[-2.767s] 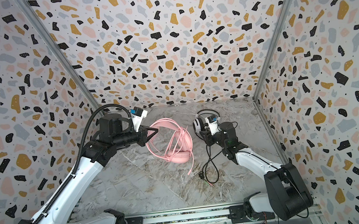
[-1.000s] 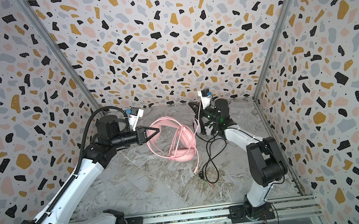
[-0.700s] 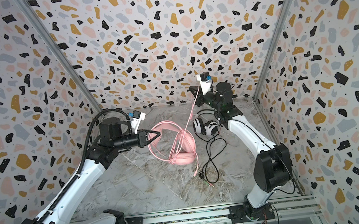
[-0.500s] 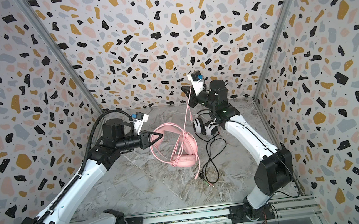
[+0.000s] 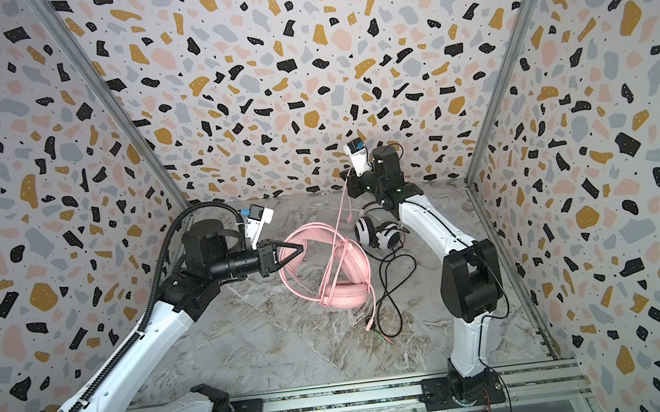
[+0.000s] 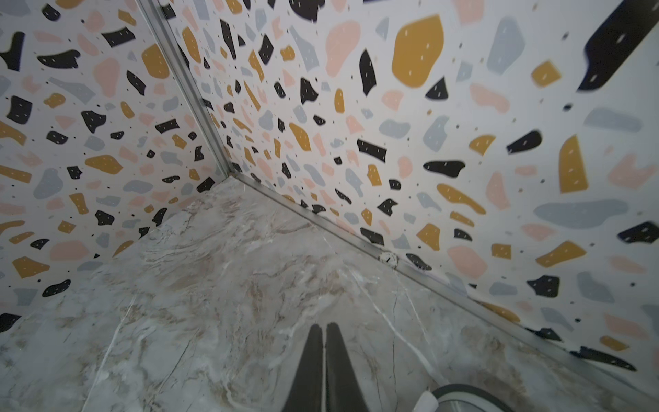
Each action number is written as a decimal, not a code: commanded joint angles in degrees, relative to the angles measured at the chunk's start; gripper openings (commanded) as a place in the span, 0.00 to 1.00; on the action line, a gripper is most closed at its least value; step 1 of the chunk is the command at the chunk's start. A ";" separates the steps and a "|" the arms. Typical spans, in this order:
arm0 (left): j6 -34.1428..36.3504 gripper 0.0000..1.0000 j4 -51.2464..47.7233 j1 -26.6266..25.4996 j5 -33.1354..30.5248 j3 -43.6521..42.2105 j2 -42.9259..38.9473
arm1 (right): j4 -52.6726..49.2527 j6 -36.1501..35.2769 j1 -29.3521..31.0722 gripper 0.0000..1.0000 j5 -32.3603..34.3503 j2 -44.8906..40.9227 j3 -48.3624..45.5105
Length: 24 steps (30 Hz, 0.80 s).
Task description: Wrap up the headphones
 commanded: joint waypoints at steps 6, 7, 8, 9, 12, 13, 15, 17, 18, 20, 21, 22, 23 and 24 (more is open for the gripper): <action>-10.65 0.00 19.32 -0.13 7.20 1.32 -1.77 | 14.97 7.55 -0.03 0.00 -14.78 -5.95 -16.83; -12.06 0.00 21.48 -0.15 7.55 1.28 -1.56 | 18.28 9.12 -0.11 0.00 -17.08 -6.68 -19.46; -13.69 0.00 24.42 -0.13 7.73 1.22 -1.38 | 21.61 10.77 -0.10 0.00 -19.19 -7.38 -21.87; -15.17 0.00 26.57 -0.13 7.66 1.21 -1.13 | 24.48 12.15 -0.08 0.01 -20.58 -7.99 -24.04; -19.49 0.00 32.68 -0.15 6.34 1.57 -0.75 | 38.69 18.95 -0.08 0.04 -23.79 -9.57 -31.62; -20.46 0.00 34.51 -0.15 5.75 1.66 -0.75 | 43.94 21.96 -0.08 0.04 -24.51 -9.67 -34.03; -20.46 0.00 36.28 -0.11 3.81 2.32 -0.66 | 53.82 28.15 0.00 0.05 -25.84 -9.35 -37.75; -21.68 0.00 38.07 -0.13 1.68 2.68 -0.51 | 63.57 34.45 0.09 0.05 -26.08 -8.41 -40.84; -23.18 0.00 40.07 -0.13 0.47 2.43 -0.49 | 69.23 38.29 0.33 0.06 -25.81 -7.57 -42.03; -26.54 0.00 44.99 -0.13 -1.58 1.44 -0.19 | 76.20 43.82 0.99 0.07 -25.28 -5.83 -42.89; -29.04 0.00 48.59 0.00 -2.61 0.76 0.09 | 80.01 45.97 1.42 0.07 -24.62 -4.85 -43.27; -30.86 0.00 51.39 0.00 -3.74 0.34 0.45 | 82.31 47.47 2.02 0.07 -23.68 -4.32 -43.80; -32.02 0.00 53.63 -0.05 -4.72 -0.09 0.85 | 83.66 48.26 2.51 0.08 -22.90 -4.22 -44.18; -33.29 0.00 56.10 -0.08 -6.08 -0.59 1.20 | 84.70 48.77 3.10 0.08 -21.83 -4.24 -44.78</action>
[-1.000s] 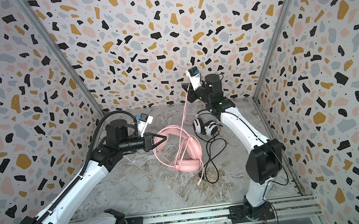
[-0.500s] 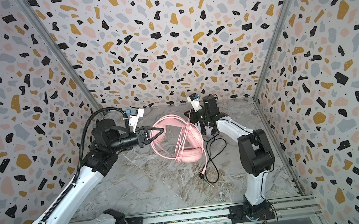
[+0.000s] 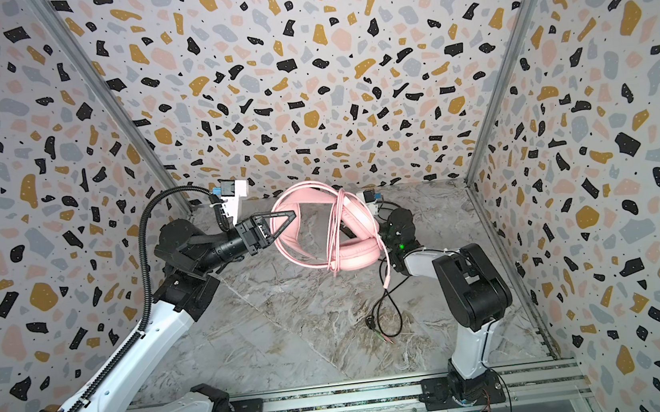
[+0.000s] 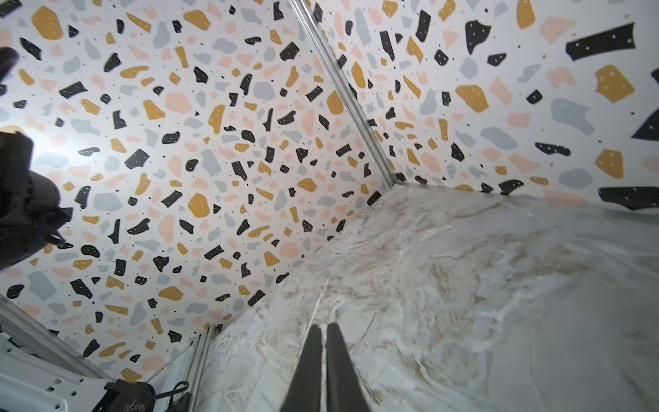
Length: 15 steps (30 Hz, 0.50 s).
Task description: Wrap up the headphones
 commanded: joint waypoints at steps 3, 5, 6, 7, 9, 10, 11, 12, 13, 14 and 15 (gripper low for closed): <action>-11.12 0.00 26.68 -0.01 -7.98 -1.84 0.41 | 15.12 9.20 3.21 0.10 5.88 -0.91 -3.33; -13.44 0.00 30.35 -0.01 -9.29 -2.67 0.98 | 15.84 9.87 4.41 0.11 7.54 -1.24 -3.56; -13.49 0.00 30.48 0.00 -9.66 -2.60 1.16 | 16.21 10.13 5.14 0.12 8.71 -1.27 -3.55; -13.41 0.00 30.49 -0.02 -10.05 -2.57 1.34 | 16.24 10.03 5.86 0.13 9.49 -1.20 -3.39; -13.65 0.00 31.20 -0.02 -10.96 -2.87 1.50 | 15.94 9.81 7.00 0.13 10.46 -0.59 -2.54; -13.64 0.00 31.45 0.00 -11.60 -2.79 1.49 | 16.32 9.89 7.51 0.13 10.96 -0.11 -2.17; -13.57 0.00 31.37 0.04 -12.09 -2.66 1.46 | 16.76 10.09 7.91 0.13 10.94 0.62 -1.81; -13.34 0.00 31.06 -0.04 -12.44 -2.10 1.56 | 17.21 10.46 8.50 0.13 10.96 1.39 -1.50; -13.07 0.00 30.38 0.03 -12.65 -1.28 1.74 | 17.79 10.94 8.94 0.13 10.81 2.20 -1.07; -12.82 0.00 29.83 0.10 -12.90 -0.55 1.91 | 18.13 11.26 9.43 0.13 10.63 2.81 -0.85; -12.53 0.00 29.31 0.09 -13.01 0.36 2.18 | 18.50 11.40 9.96 0.13 10.52 3.29 -0.74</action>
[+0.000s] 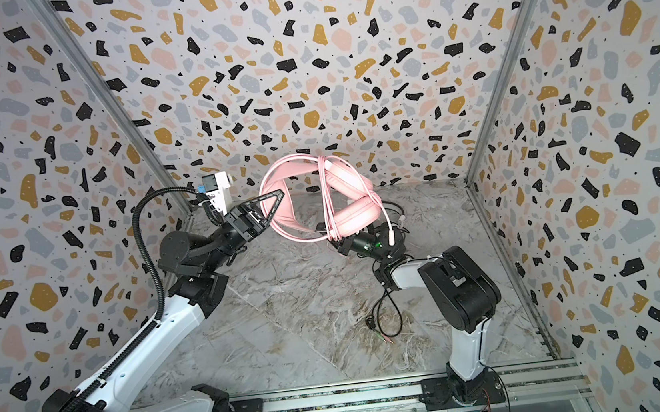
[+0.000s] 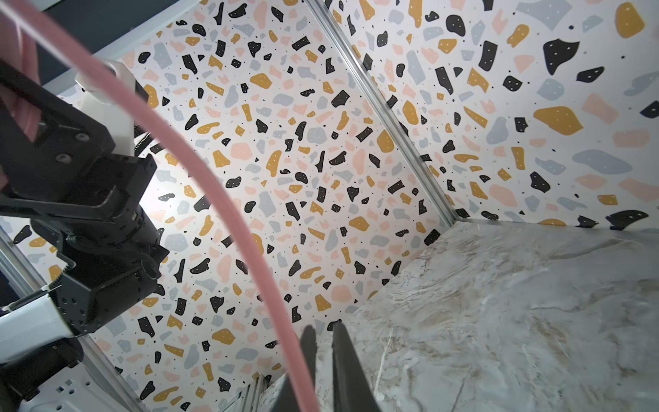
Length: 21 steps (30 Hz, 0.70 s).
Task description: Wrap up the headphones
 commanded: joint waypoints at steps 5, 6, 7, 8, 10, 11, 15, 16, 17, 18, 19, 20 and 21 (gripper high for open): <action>-1.90 0.00 9.58 0.13 -4.69 5.93 0.98 | 2.37 0.22 2.83 0.17 1.00 2.01 1.55; -2.24 0.00 9.86 0.13 -4.79 5.99 1.26 | 2.29 0.18 3.12 0.17 0.94 2.28 1.64; -2.27 0.00 9.88 0.21 -4.89 5.94 1.36 | 2.45 0.35 3.40 0.17 0.79 2.61 1.77; -2.22 0.00 9.79 0.28 -5.07 5.84 1.37 | 2.68 0.30 3.62 0.17 0.78 2.83 1.87; -2.01 0.00 9.51 0.44 -5.67 5.65 1.44 | 2.65 0.19 4.04 0.17 0.56 3.10 1.61; -2.15 0.00 9.46 0.59 -5.63 5.66 1.56 | 2.67 0.02 4.16 0.17 0.51 3.12 1.46; -2.61 0.00 9.83 0.80 -6.09 5.74 1.93 | 2.93 0.10 5.24 0.17 0.59 4.33 1.77; -2.60 0.00 9.84 0.98 -6.19 5.85 2.04 | 2.80 -0.05 5.71 0.17 0.42 4.73 1.94; -2.65 0.00 9.79 1.16 -6.34 6.04 2.06 | 2.95 -0.14 6.11 0.17 0.45 4.88 1.89; -2.64 0.00 9.79 1.41 -6.55 6.21 2.22 | 2.93 -0.27 6.44 0.17 0.50 5.19 1.74; -2.84 0.00 9.91 1.70 -6.64 6.32 2.48 | 2.80 -0.57 6.71 0.17 0.50 5.40 1.54; -3.01 0.00 9.99 2.02 -6.63 6.54 2.72 | 2.87 -0.68 6.93 0.17 0.54 5.62 1.45; -3.28 0.00 10.10 2.34 -6.49 6.80 2.99 | 3.09 -0.60 7.13 0.17 0.53 5.88 1.30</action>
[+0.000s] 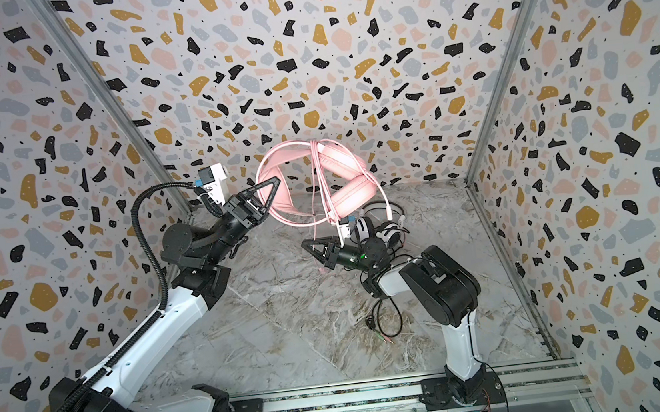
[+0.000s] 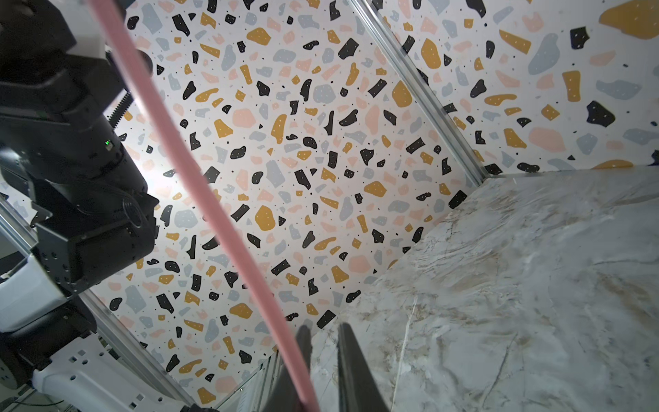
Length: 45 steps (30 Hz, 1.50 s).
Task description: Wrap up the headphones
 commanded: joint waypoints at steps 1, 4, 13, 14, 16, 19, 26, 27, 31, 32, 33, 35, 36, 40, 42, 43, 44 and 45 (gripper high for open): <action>-2.06 0.00 9.66 1.16 -2.05 4.08 -0.25 | 1.93 -0.89 0.87 0.17 -0.23 -0.04 0.94; -2.51 0.00 10.04 2.53 -1.89 4.30 0.31 | 1.86 -0.99 1.30 0.16 -0.40 0.10 0.61; -1.82 0.00 9.34 8.11 -2.45 5.34 1.54 | -0.10 -2.16 2.52 0.07 -0.87 -1.21 -1.66; -1.00 0.00 8.71 8.49 -2.87 5.14 1.63 | -0.99 -2.66 2.70 0.07 -0.60 -1.69 -2.10; 1.92 0.00 5.72 9.37 -3.61 4.91 1.73 | -4.26 -4.10 3.04 0.06 -0.45 -3.52 -2.76; 9.03 0.00 -1.85 10.52 -5.02 4.57 1.14 | -9.68 -7.18 3.63 0.05 0.70 -7.94 -5.68; 21.92 0.00 -11.16 11.73 -12.70 -0.07 -1.97 | -29.56 -17.60 6.40 0.06 7.84 -21.01 -12.26; 23.48 0.00 -12.13 11.73 -13.19 -0.56 -2.05 | -33.38 -19.35 7.06 0.05 9.32 -22.90 -12.24; 30.13 0.00 -17.26 11.66 -15.98 -2.53 -2.74 | -48.13 -26.11 9.24 0.06 15.67 -29.60 -10.59; 31.32 0.00 -18.36 11.65 -16.30 -3.38 -3.00 | -51.57 -27.55 9.39 0.05 17.27 -31.07 -9.71; 32.47 0.00 -19.49 11.65 -16.44 -4.14 -3.26 | -55.12 -28.99 9.39 0.06 18.56 -32.25 -8.53; 34.93 0.00 -22.36 11.60 -16.09 -5.24 -3.60 | -63.84 -33.12 9.39 0.06 21.47 -33.61 -4.95; 36.08 0.00 -23.69 11.39 -15.89 -5.90 -3.84 | -68.16 -35.28 9.39 0.06 23.13 -34.23 -2.86; 42.21 0.00 -30.55 9.15 -16.78 -7.57 -5.02 | -81.58 -43.19 9.07 0.06 29.30 -35.67 4.89; 45.58 0.00 -35.73 7.74 -16.65 -7.66 -5.30 | -88.48 -47.59 8.23 0.06 32.90 -35.00 10.02; 46.60 0.00 -37.58 7.19 -15.99 -7.67 -5.30 | -91.13 -49.29 7.64 0.06 34.13 -34.37 12.31; 47.61 0.00 -39.35 6.71 -14.95 -7.71 -5.26 | -93.53 -51.30 7.00 0.06 35.24 -33.70 14.54; 48.40 0.00 -40.98 6.09 -14.05 -7.73 -5.22 | -95.54 -53.02 6.41 0.06 36.35 -32.96 16.69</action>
